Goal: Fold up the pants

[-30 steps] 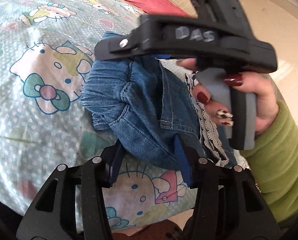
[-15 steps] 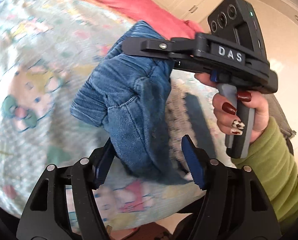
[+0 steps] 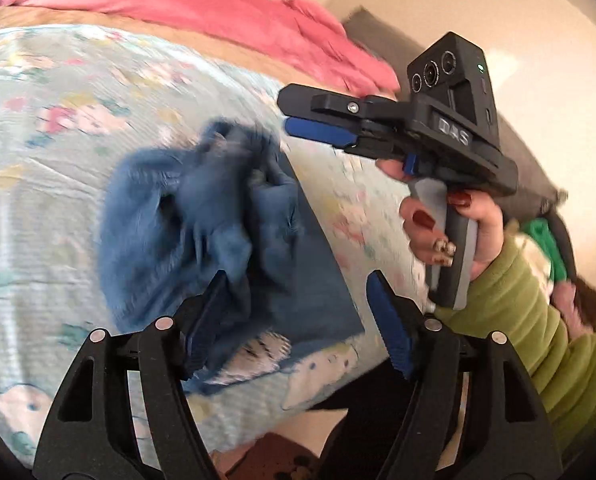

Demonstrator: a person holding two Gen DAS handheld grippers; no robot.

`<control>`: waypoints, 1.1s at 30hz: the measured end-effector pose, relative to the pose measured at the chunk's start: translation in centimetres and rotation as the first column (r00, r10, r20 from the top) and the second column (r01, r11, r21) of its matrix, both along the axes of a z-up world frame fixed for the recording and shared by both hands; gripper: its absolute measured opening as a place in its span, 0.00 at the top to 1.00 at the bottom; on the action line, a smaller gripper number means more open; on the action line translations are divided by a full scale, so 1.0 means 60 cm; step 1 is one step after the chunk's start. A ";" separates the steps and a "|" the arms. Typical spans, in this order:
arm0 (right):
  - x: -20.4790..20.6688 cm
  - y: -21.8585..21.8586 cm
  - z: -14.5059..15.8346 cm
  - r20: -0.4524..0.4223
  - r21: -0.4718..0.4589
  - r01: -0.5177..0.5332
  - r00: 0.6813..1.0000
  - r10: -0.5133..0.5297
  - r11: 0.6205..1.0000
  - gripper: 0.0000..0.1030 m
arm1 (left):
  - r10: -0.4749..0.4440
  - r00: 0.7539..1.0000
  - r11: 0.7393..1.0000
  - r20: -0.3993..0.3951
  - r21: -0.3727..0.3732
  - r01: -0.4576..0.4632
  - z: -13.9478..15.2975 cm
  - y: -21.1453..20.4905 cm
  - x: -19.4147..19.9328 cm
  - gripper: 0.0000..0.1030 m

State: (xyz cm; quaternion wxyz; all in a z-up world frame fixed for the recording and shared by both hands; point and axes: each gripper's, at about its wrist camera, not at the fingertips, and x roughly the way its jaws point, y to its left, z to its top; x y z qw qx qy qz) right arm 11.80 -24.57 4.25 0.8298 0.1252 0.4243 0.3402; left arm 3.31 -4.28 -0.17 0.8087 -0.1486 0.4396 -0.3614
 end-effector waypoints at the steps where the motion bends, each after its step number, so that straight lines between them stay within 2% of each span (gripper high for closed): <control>1: -0.006 -0.019 -0.014 -0.023 -0.034 0.052 0.998 -0.053 0.998 0.32 | -0.025 1.000 1.000 -0.012 0.009 0.025 -0.008 -0.013 -0.004 0.39; 3: -0.019 -0.039 -0.040 -0.065 -0.078 0.101 0.992 -0.106 0.992 0.32 | -0.054 0.998 0.998 -0.030 0.024 0.054 -0.020 -0.029 -0.002 0.36; 6: -0.042 -0.034 -0.061 -0.079 -0.112 0.115 0.989 -0.124 0.987 0.32 | -0.072 0.997 0.996 -0.027 0.055 0.073 -0.026 -0.047 0.001 0.30; 9: -0.053 -0.015 -0.062 -0.079 -0.076 0.104 0.991 -0.110 0.992 0.27 | -0.075 0.997 0.994 -0.022 0.072 0.077 -0.017 -0.063 -0.020 0.29; 12: -0.049 0.006 -0.056 -0.079 -0.054 0.091 0.992 -0.096 0.994 0.27 | -0.082 0.996 0.994 -0.021 0.077 0.084 -0.012 -0.090 -0.044 0.29; 15: -0.034 0.005 -0.072 -0.131 -0.110 0.094 0.985 -0.108 0.990 0.27 | -0.092 0.995 0.994 -0.039 0.050 0.094 -0.015 -0.070 -0.058 0.28; 17: -0.027 -0.005 -0.095 -0.196 -0.067 0.090 0.975 -0.101 0.994 0.27 | -0.089 0.995 0.995 -0.033 0.035 0.090 -0.010 -0.046 -0.066 0.27; 19: -0.022 -0.023 -0.123 -0.302 0.041 0.111 0.949 -0.094 0.993 0.27 | -0.061 0.998 0.997 0.000 0.041 0.061 0.005 -0.023 -0.072 0.25; 20: -0.021 -0.029 -0.129 -0.326 0.077 0.123 0.941 -0.092 0.989 0.27 | -0.039 0.999 0.998 0.021 0.046 0.038 0.012 -0.012 -0.072 0.24; 23: -0.022 -0.029 -0.130 -0.327 0.107 0.131 0.941 -0.089 0.986 0.26 | 0.054 0.993 0.991 0.103 0.117 -0.066 0.027 0.026 -0.069 0.24; 24: -0.023 -0.023 -0.127 -0.311 0.097 0.123 0.946 -0.087 0.988 0.35 | 0.077 0.990 0.985 0.119 0.144 -0.094 0.029 0.033 -0.064 0.24; 25: -0.025 -0.015 -0.124 -0.293 0.094 0.100 0.954 -0.068 0.991 0.57 | 0.109 0.986 0.977 0.124 0.171 -0.129 0.027 0.044 -0.058 0.24; 26: -0.029 -0.006 -0.117 -0.271 0.076 0.085 0.961 -0.062 0.993 0.59 | 0.135 0.984 0.973 0.113 0.172 -0.153 0.024 0.055 -0.052 0.24; 27: -0.032 -0.003 -0.111 -0.245 0.051 0.076 0.967 -0.062 0.996 0.69 | 0.150 0.983 0.973 0.102 0.163 -0.166 0.023 0.064 -0.046 0.24; 28: -0.042 0.003 -0.098 -0.204 0.032 0.052 0.978 -0.045 0.998 0.73 | 0.170 0.982 0.972 0.081 0.148 -0.180 0.017 0.075 -0.043 0.24; 31: -0.066 -0.012 -0.073 -0.153 0.016 0.057 0.987 -0.054 0.998 0.73 | 0.181 0.981 0.969 0.071 0.157 -0.191 0.011 0.087 -0.044 0.24; 33: -0.073 -0.022 -0.074 -0.138 -0.024 0.080 0.987 -0.082 0.997 0.73 | 0.186 0.980 0.969 0.066 0.153 -0.194 0.011 0.091 -0.038 0.24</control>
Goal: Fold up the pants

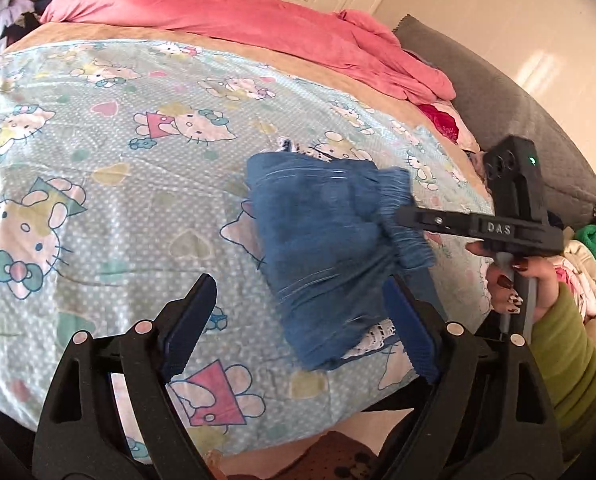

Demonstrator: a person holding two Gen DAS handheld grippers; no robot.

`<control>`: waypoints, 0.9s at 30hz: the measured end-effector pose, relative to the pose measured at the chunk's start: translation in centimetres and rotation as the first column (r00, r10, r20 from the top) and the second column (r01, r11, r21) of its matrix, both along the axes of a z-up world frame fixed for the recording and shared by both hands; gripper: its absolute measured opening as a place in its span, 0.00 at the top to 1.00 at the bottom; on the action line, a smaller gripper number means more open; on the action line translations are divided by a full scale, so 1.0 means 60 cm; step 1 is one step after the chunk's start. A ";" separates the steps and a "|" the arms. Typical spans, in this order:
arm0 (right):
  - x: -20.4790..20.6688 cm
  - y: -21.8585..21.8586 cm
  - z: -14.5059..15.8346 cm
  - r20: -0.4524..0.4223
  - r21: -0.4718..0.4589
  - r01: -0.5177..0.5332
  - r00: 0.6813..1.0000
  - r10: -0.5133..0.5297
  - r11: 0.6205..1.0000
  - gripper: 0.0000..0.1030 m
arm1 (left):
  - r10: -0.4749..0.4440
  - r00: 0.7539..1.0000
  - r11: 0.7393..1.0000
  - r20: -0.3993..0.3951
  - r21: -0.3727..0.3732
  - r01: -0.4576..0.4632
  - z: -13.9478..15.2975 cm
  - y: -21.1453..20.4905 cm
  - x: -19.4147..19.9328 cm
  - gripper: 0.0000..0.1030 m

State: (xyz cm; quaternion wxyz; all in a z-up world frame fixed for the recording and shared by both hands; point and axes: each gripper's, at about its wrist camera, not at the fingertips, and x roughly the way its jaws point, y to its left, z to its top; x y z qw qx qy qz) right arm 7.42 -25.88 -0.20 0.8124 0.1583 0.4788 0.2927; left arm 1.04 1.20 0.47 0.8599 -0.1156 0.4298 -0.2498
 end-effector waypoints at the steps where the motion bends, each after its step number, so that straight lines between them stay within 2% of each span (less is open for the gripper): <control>1: -0.003 -0.004 -0.006 -0.003 -0.031 0.011 1.000 -0.011 0.999 0.73 | 0.002 1.000 1.000 -0.002 -0.002 -0.002 -0.002 -0.001 0.002 0.24; 3: -0.003 -0.004 -0.022 -0.015 -0.060 0.022 1.000 -0.023 0.998 0.69 | -0.001 1.000 1.000 0.002 0.006 0.001 -0.004 -0.008 0.008 0.24; 4: -0.004 -0.003 -0.029 -0.017 -0.081 0.037 0.999 -0.038 0.996 0.61 | -0.001 1.000 1.000 0.001 0.013 0.001 -0.007 -0.010 0.011 0.24; 6: -0.007 -0.005 -0.026 0.006 -0.100 0.054 0.999 -0.054 0.994 0.55 | -0.001 1.000 1.000 0.000 0.028 0.001 -0.007 -0.014 0.016 0.24; 10: -0.043 -0.010 0.017 0.154 -0.184 0.114 0.984 -0.085 0.976 0.40 | 0.018 1.000 0.997 0.021 0.075 -0.020 0.007 -0.012 0.041 0.20; 12: -0.075 -0.006 0.042 0.250 -0.233 0.125 0.966 -0.065 0.964 0.39 | 0.018 0.999 0.996 0.036 0.089 -0.021 0.019 -0.014 0.061 0.20; 14: -0.100 0.010 0.052 0.302 -0.269 0.099 0.953 -0.013 0.958 0.39 | -0.008 0.999 0.995 0.047 0.100 0.003 0.031 -0.025 0.081 0.20; 15: -0.113 0.023 0.055 0.323 -0.287 0.071 0.946 0.027 0.955 0.39 | -0.027 0.999 0.994 0.047 0.106 0.022 0.033 -0.032 0.090 0.26; 16: -0.126 0.037 0.056 0.339 -0.306 0.036 0.938 0.074 0.951 0.39 | -0.057 0.998 0.993 0.033 0.110 0.053 0.033 -0.043 0.105 0.44; 18: -0.154 0.079 0.054 0.365 -0.367 -0.057 0.909 0.200 0.929 0.40 | -0.087 0.996 0.990 -0.009 0.114 0.088 0.026 -0.063 0.131 0.58; 22: -0.174 0.146 0.034 0.364 -0.488 -0.163 0.855 0.370 0.857 0.43 | -0.141 0.989 0.977 -0.047 0.152 0.146 0.011 -0.107 0.161 0.64; 27: -0.161 0.194 0.011 0.346 -0.566 -0.204 0.821 0.455 0.799 0.47 | -0.159 0.982 0.966 -0.102 0.188 0.176 -0.022 -0.132 0.176 0.64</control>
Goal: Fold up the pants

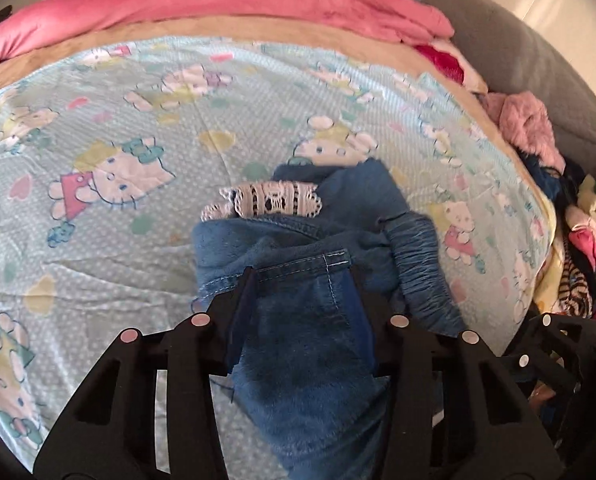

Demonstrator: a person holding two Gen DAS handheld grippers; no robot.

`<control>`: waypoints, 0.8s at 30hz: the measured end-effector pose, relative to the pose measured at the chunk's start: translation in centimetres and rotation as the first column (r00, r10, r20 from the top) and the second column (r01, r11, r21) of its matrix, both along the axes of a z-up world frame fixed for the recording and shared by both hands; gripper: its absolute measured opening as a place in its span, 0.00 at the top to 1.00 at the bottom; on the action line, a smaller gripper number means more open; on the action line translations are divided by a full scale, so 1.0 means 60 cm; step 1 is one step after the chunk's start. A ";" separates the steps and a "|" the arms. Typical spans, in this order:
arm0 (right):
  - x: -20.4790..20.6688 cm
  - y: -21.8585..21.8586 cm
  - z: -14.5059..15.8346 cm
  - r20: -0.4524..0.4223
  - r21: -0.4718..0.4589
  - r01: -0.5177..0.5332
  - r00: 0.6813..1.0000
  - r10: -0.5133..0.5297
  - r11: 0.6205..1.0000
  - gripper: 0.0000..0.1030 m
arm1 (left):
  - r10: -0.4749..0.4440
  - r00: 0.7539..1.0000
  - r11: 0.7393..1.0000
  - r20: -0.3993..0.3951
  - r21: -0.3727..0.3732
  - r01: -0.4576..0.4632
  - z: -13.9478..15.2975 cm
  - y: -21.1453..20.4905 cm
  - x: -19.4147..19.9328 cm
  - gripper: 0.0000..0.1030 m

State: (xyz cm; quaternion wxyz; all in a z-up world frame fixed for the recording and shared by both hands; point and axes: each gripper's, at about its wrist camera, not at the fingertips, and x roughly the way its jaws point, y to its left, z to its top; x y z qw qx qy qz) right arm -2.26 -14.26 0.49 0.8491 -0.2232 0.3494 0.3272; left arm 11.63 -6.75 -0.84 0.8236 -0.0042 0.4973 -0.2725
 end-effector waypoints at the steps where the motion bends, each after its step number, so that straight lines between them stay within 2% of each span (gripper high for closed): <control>1: 0.008 0.007 -0.007 -0.004 -0.012 -0.003 1.000 0.002 1.000 0.57 | -0.002 1.000 1.000 -0.014 0.006 0.002 -0.009 -0.002 0.003 0.64; 2: 0.016 0.013 -0.015 -0.010 -0.021 -0.009 1.000 0.008 1.000 0.66 | -0.003 1.000 1.000 -0.017 0.011 0.003 -0.013 -0.003 0.003 0.64; 3: 0.017 0.018 -0.020 -0.028 -0.016 -0.024 0.999 0.024 1.000 0.87 | -0.003 1.000 1.000 -0.018 0.017 0.003 -0.018 -0.004 0.005 0.64; 4: 0.020 0.019 -0.024 -0.063 0.003 -0.046 0.997 0.046 0.999 0.94 | -0.002 1.000 1.000 -0.023 0.021 0.003 -0.023 -0.004 0.006 0.64; 10: -0.008 -0.009 -0.027 -0.122 0.031 -0.116 0.985 0.119 0.993 0.95 | -0.008 1.000 1.000 -0.030 0.020 0.009 -0.030 -0.004 0.010 0.64; 14: -0.014 -0.013 -0.057 -0.155 0.028 -0.090 0.984 0.094 0.996 0.95 | -0.002 0.999 1.000 -0.036 0.013 0.002 -0.038 -0.007 0.014 0.64; 17: -0.021 -0.012 -0.052 -0.153 0.047 -0.077 0.985 0.083 0.996 0.92 | 0.004 0.999 1.000 -0.032 0.002 -0.004 -0.037 -0.004 0.012 0.64; 20: -0.028 -0.033 -0.020 -0.156 0.118 -0.052 0.985 0.070 0.992 0.92 | 0.016 1.000 1.000 -0.025 -0.026 -0.017 -0.025 0.009 0.004 0.61; 22: -0.037 -0.051 0.009 -0.145 0.210 -0.035 0.987 0.066 0.977 0.92 | 0.033 0.999 0.999 -0.009 -0.030 -0.033 -0.016 0.018 -0.001 0.54; 24: -0.041 -0.050 0.027 -0.127 0.268 -0.035 0.989 0.071 0.963 0.92 | 0.039 0.999 0.999 -0.008 -0.031 -0.039 -0.015 0.021 -0.001 0.54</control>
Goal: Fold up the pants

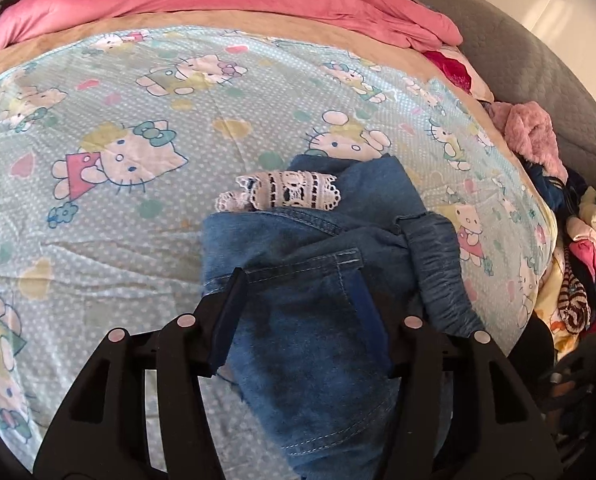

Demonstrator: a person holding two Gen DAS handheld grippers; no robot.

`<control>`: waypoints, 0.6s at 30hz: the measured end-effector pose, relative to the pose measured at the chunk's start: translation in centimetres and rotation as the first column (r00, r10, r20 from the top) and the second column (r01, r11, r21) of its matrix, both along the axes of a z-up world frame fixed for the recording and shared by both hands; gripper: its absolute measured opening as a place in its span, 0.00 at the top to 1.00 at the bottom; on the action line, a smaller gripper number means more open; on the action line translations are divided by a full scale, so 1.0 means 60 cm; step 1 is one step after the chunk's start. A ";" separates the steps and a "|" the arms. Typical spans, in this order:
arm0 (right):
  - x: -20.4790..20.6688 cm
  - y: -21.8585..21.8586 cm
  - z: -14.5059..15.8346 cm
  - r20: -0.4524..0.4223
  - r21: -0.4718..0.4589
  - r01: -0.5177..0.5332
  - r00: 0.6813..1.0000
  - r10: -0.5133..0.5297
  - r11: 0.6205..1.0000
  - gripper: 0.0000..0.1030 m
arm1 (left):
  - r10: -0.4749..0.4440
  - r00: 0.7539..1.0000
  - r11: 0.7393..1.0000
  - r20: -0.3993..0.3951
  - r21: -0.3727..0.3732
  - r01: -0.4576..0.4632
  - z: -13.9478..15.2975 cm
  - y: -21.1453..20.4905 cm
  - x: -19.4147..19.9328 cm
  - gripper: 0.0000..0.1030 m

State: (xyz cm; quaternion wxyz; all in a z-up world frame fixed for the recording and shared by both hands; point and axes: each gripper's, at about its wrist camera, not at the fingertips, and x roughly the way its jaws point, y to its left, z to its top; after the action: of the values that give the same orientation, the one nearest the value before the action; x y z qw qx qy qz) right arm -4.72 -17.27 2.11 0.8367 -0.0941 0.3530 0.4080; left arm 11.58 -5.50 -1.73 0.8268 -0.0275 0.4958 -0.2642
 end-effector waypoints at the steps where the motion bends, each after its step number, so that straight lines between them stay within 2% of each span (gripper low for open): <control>1: 0.000 0.007 0.004 0.010 0.013 0.007 1.000 -0.007 1.000 0.91 | 0.004 1.000 1.000 -0.006 0.003 -0.004 -0.004 0.000 0.003 0.54; 5: 0.024 0.044 -0.012 -0.017 0.008 0.049 0.999 -0.049 0.999 0.89 | 0.016 1.000 1.000 -0.026 0.013 -0.016 -0.022 -0.006 0.011 0.54; 6: 0.035 0.054 -0.025 -0.038 -0.017 0.066 0.997 -0.066 0.998 0.85 | 0.019 0.999 1.000 -0.026 0.011 -0.019 -0.023 -0.006 0.010 0.54; 8: 0.055 0.069 -0.067 -0.114 -0.108 0.088 0.988 -0.100 0.990 0.85 | 0.024 1.000 1.000 -0.021 0.006 -0.024 -0.024 -0.005 0.009 0.54; 10: 0.054 0.072 -0.082 -0.121 -0.132 0.088 0.987 -0.104 0.987 0.80 | 0.028 0.999 1.000 -0.019 -0.002 -0.028 -0.026 -0.003 0.007 0.54; 11: 0.050 0.072 -0.076 -0.119 -0.118 0.085 0.988 -0.099 0.989 0.76 | 0.029 1.000 1.000 -0.013 -0.003 -0.029 -0.025 -0.002 0.004 0.54; 13: 0.041 0.063 -0.053 -0.113 -0.081 0.083 0.989 -0.092 0.993 0.63 | 0.027 1.000 1.000 -0.004 -0.006 -0.027 -0.023 -0.001 -0.002 0.52; 17: 0.020 0.030 -0.007 -0.063 -0.011 0.115 0.991 -0.115 0.993 0.54 | 0.046 0.999 0.998 0.003 -0.050 -0.046 -0.013 0.011 -0.014 0.47; 18: 0.016 0.021 0.001 -0.057 0.004 0.131 0.990 -0.131 0.991 0.49 | 0.051 0.999 0.997 0.009 -0.057 -0.050 -0.010 0.013 -0.018 0.45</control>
State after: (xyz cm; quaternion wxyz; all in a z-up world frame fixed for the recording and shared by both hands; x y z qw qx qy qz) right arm -3.75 -15.99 2.18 0.8518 -0.0560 0.3803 0.3559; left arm 10.48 -4.71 -2.32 0.8348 -0.0620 0.4828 -0.2574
